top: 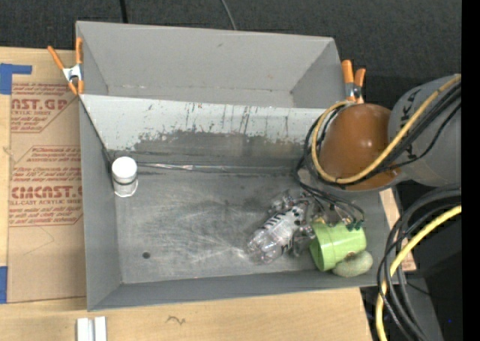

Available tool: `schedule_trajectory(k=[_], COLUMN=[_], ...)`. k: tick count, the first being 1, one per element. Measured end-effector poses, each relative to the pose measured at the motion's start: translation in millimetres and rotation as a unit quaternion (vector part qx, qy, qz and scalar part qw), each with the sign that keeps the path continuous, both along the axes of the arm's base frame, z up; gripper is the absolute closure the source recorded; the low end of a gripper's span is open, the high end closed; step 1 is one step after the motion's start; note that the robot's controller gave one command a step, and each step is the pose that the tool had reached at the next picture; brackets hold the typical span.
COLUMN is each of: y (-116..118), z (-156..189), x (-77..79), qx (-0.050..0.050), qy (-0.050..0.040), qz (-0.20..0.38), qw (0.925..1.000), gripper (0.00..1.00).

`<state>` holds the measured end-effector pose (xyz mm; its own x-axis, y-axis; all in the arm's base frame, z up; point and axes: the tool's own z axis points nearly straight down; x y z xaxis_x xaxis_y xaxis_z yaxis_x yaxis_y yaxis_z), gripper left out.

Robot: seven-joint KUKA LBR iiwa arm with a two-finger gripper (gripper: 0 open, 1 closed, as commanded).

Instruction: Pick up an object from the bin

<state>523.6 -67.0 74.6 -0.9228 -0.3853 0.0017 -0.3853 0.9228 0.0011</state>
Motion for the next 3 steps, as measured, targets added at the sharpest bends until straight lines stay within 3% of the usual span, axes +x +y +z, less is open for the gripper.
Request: schedule_trajectory(k=[3], y=[1.0], z=[10.5], x=[-0.9], qx=[0.001], qy=[-0.0005], qz=[0.0], qw=[1.0], gripper=[1.0])
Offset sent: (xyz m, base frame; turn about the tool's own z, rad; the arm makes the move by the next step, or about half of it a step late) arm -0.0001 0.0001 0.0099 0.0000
